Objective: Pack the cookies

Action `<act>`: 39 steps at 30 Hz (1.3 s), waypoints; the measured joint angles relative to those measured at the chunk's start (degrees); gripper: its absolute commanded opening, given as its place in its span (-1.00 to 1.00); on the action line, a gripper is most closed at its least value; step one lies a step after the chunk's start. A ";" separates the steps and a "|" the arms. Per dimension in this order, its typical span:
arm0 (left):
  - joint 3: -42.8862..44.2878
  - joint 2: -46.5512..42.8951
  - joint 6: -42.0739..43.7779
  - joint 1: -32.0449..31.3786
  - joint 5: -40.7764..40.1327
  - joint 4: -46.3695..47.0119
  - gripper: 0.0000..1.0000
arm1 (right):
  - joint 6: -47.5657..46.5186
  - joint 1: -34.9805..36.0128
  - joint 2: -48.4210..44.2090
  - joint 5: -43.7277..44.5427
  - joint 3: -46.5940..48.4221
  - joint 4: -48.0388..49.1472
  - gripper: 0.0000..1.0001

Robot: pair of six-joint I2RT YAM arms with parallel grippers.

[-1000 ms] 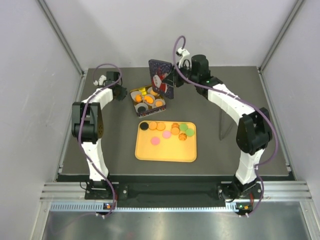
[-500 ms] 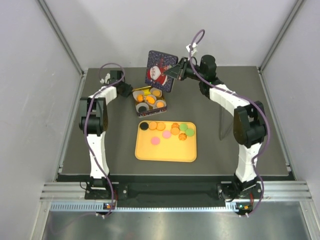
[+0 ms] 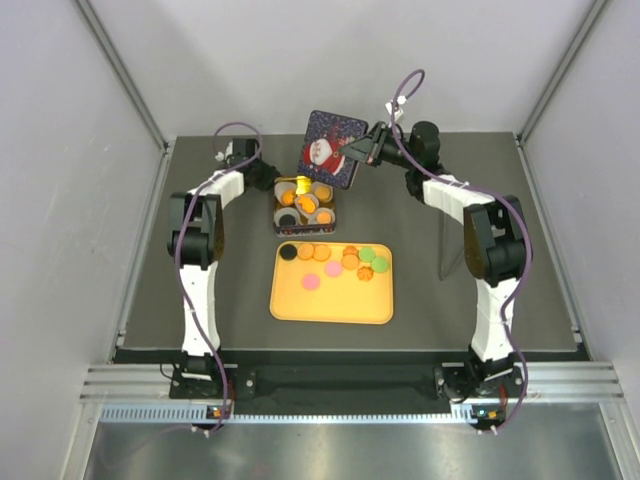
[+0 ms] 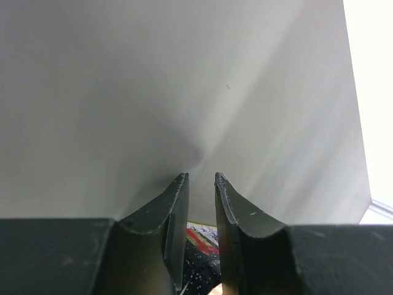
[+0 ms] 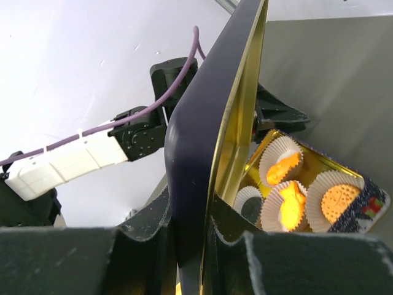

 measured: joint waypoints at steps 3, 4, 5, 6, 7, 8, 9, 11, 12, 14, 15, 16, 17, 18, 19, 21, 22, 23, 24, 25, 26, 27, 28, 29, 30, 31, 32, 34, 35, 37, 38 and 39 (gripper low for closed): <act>0.46 0.13 0.11 -0.68 0.48 0.00 -0.42 | 0.96 -0.17 0.00 -0.50 -0.66 1.09 -1.00; 0.72 0.26 0.24 -0.90 0.55 0.00 -0.41 | 1.25 -0.22 0.00 -0.70 -0.74 1.20 -1.00; 1.11 0.39 0.33 -1.07 0.59 -0.02 -0.41 | 1.44 -0.26 0.00 -0.83 -0.76 1.27 -1.00; 1.49 0.66 0.42 -1.25 0.66 0.11 -0.41 | 1.60 -0.28 0.02 -0.98 -0.76 1.46 -1.00; 1.70 0.79 0.46 -1.36 0.79 0.13 -0.41 | 1.95 -0.31 0.02 -1.22 -0.76 1.68 -1.00; 1.79 0.90 0.46 -1.46 0.83 0.15 -0.41 | 2.43 -0.33 0.02 -1.40 -0.76 1.92 -1.00; 1.79 0.92 0.46 -1.57 0.87 0.15 -0.40 | 2.84 -0.35 0.02 -1.64 -0.76 2.10 -1.00; 1.79 0.94 0.61 -1.68 1.01 0.15 -0.36 | 3.65 -0.48 0.04 -2.08 -0.76 2.32 -1.00; 1.79 0.92 0.76 -1.68 0.98 0.15 -0.27 | 4.07 -0.59 0.09 -2.23 -0.76 2.36 -1.00; 1.79 0.92 1.29 -1.68 0.57 0.11 -0.19 | 5.27 -0.79 0.28 -2.60 -0.76 3.10 -1.00; 1.79 0.92 1.53 -1.68 0.15 0.09 -0.11 | 5.95 -0.92 0.48 -2.86 -0.76 3.87 -1.00; 1.81 0.92 1.70 -1.68 -0.24 0.09 -0.04 | 6.84 -1.03 0.79 -3.28 -0.76 4.83 -1.00; 1.84 0.90 1.95 -1.62 -0.57 0.13 -0.01 | 7.80 -1.14 1.16 -3.61 -0.76 5.73 -1.00; 1.99 0.81 2.21 -1.51 -0.94 0.09 0.03 | 8.76 -1.25 1.60 -3.87 -0.76 6.47 -1.00; 2.03 0.63 2.49 -1.40 -1.25 0.07 0.12 | 9.68 -1.36 2.03 -4.17 -0.76 7.15 -1.00; 2.03 0.24 2.99 -0.92 -1.95 -0.33 0.17 | 11.17 -1.55 2.95 -4.83 -0.76 7.65 -1.00; 2.03 -0.02 3.08 -0.61 -2.23 -0.55 0.25 | 11.65 -1.60 3.23 -5.18 -0.76 7.61 -1.00; 2.03 -0.44 3.52 -0.09 -2.47 -1.03 0.31 | 12.07 -1.66 3.56 -5.51 -0.76 7.58 -1.00; 1.92 -0.92 3.96 0.44 -2.56 -1.25 0.39 | 12.37 -1.68 3.80 -5.73 -0.76 7.17 -1.00; 1.66 -1.46 4.13 0.87 -2.64 -1.22 0.39 | 12.63 -1.70 3.89 -6.03 -0.76 6.71 -1.00; 0.98 -2.45 4.50 1.42 -2.60 -1.14 0.46 | 12.79 -1.70 3.91 -6.27 -0.76 6.32 -1.00; 0.07 -3.67 5.03 1.86 -2.51 -1.16 0.49 | 12.83 -1.70 3.93 -6.60 -0.76 6.14 -1.00; -0.96 -5.05 5.40 2.29 -2.45 -1.16 0.52 | 12.87 -1.68 3.96 -6.86 -0.76 6.12 -1.00; -1.86 -6.36 5.73 2.69 -2.40 -1.14 0.56 | 12.87 -1.64 4.02 -7.06 -0.72 6.05 -1.00; -2.64 -7.67 6.01 2.97 -2.21 -1.07 0.59 | 12.94 -1.62 4.15 -7.23 -0.68 5.99 -1.00; -3.65 -9.05 6.32 3.17 -1.79 -0.68 0.61 | 13.25 -1.40 4.42 -7.54 -0.66 5.99 -1.00; -4.59 -10.43 6.60 3.23 -1.31 -0.48 0.64 | 13.57 -1.25 4.83 -7.80 -0.52 6.05 -1.00; -6.12 -12.72 6.99 3.23 0.79 0.28 0.68 | 14.82 -0.96 6.21 -8.37 0.07 6.23 -1.00; -6.80 -13.62 7.15 3.23 2.03 0.85 0.71 | 15.65 -0.79 7.17 -8.55 0.57 6.38 -1.00; -8.28 -14.99 7.28 3.23 5.05 2.32 0.72 | 17.90 -0.37 9.07 -8.66 1.27 7.43 -1.00; -8.98 -15.41 7.30 3.23 6.27 2.86 0.73 | 19.69 -0.02 10.23 -8.79 1.42 8.55 -1.00; -9.99 -15.87 7.34 3.23 7.89 3.58 0.73 | 20.96 0.24 11.08 -8.96 1.66 9.05 -1.00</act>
